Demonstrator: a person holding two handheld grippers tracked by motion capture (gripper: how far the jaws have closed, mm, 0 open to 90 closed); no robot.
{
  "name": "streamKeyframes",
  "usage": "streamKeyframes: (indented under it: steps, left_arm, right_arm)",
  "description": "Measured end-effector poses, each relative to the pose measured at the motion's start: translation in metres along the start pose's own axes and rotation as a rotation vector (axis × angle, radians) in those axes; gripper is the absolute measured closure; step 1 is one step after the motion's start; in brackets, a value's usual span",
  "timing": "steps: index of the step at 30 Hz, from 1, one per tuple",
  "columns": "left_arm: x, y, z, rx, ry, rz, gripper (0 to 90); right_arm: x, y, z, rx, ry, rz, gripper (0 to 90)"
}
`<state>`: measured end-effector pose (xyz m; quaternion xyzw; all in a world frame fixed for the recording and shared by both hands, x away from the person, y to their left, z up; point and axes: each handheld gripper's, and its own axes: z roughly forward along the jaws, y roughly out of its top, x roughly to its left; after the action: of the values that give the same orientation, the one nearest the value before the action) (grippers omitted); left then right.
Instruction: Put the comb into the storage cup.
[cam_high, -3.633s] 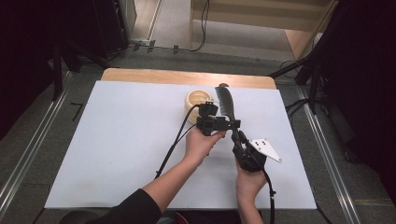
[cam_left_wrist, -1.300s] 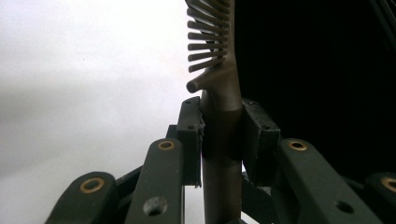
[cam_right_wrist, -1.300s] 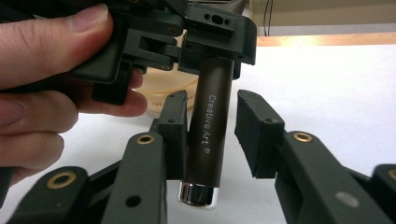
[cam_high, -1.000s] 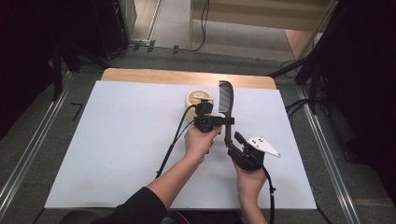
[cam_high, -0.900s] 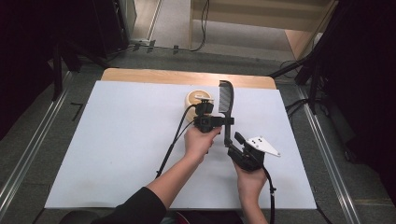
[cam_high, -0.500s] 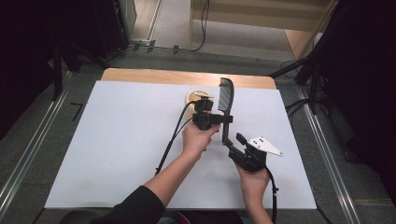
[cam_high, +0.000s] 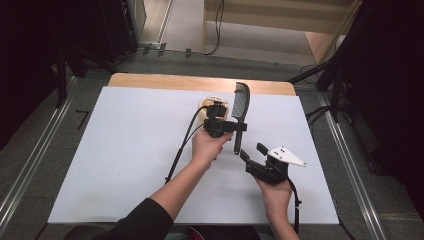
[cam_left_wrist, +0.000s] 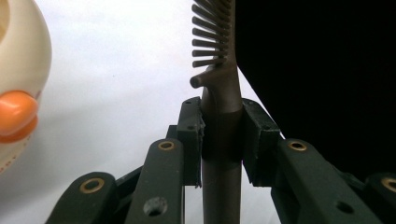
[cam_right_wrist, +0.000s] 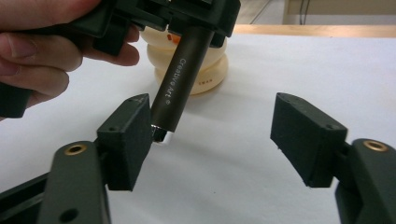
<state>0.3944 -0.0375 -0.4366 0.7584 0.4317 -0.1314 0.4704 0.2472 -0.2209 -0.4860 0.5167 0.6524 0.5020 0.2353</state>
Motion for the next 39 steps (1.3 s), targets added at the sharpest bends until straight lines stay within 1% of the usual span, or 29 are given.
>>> streamKeyframes:
  steps: [2, 6, 7, 9, 10, 14, 17, 19, 20, 22, 27, 29, 31, 34, 39]
  left_arm:
    - [0.0, 0.001, -0.001, 0.012, 0.001, 0.016, 72.5]
    - [0.001, 0.002, -0.004, 0.019, -0.015, 0.024, 72.5]
    - [0.001, 0.002, -0.004, 0.021, -0.017, 0.026, 72.5]
    - [0.001, 0.003, -0.006, 0.025, -0.018, 0.036, 72.5]
    - [0.001, 0.003, -0.006, 0.019, -0.026, 0.035, 72.4]
    - [0.002, 0.004, -0.01, 0.02, -0.03, 0.046, 72.4]
    - [0.003, 0.005, -0.011, 0.023, -0.037, 0.056, 72.5]
    - [0.003, 0.005, -0.013, 0.028, -0.032, 0.067, 72.5]
    - [0.003, 0.005, -0.013, 0.021, -0.039, 0.066, 72.5]
    - [0.003, 0.006, -0.014, 0.018, -0.046, 0.066, 72.5]
    - [0.004, 0.007, -0.018, 0.013, -0.06, 0.079, 72.5]
    - [0.005, 0.008, -0.02, 0.008, -0.071, 0.081, 72.5]
    - [0.006, 0.009, -0.021, 0.009, -0.071, 0.083, 72.5]
    - [0.006, 0.01, -0.024, 0.007, -0.073, 0.093, 72.5]
    - [0.009, 0.012, -0.029, 0.0, -0.082, 0.095, 72.5]
  right_arm:
    - [-0.002, -0.001, -0.001, 0.001, 0.008, 0.005, 25.2]
    - [-0.009, -0.001, -0.002, 0.007, 0.043, 0.049, 22.6]
    - [-0.01, -0.002, -0.002, 0.009, 0.045, 0.046, 22.5]
    - [-0.012, -0.002, -0.003, 0.021, 0.04, 0.024, 22.5]
    - [-0.013, -0.003, -0.003, 0.024, 0.045, 0.015, 22.5]
    - [-0.014, -0.003, -0.005, 0.041, 0.055, -0.025, 22.3]
    - [-0.015, -0.004, -0.005, 0.056, 0.085, -0.032, 22.3]
    - [-0.015, -0.005, -0.005, 0.069, 0.094, -0.036, 22.4]
    - [-0.015, -0.005, -0.006, 0.074, 0.103, -0.04, 22.3]
    - [-0.015, -0.006, -0.007, 0.083, 0.117, -0.028, 22.4]
    - [-0.018, -0.006, -0.01, 0.088, 0.138, -0.026, 22.5]
    - [-0.018, -0.006, -0.011, 0.1, 0.129, -0.062, 22.5]
    - [-0.019, -0.007, -0.012, 0.108, 0.136, -0.058, 22.5]
    - [-0.018, -0.007, -0.013, 0.112, 0.14, -0.083, 22.5]
    - [-0.017, -0.008, -0.015, 0.136, 0.162, -0.103, 22.4]
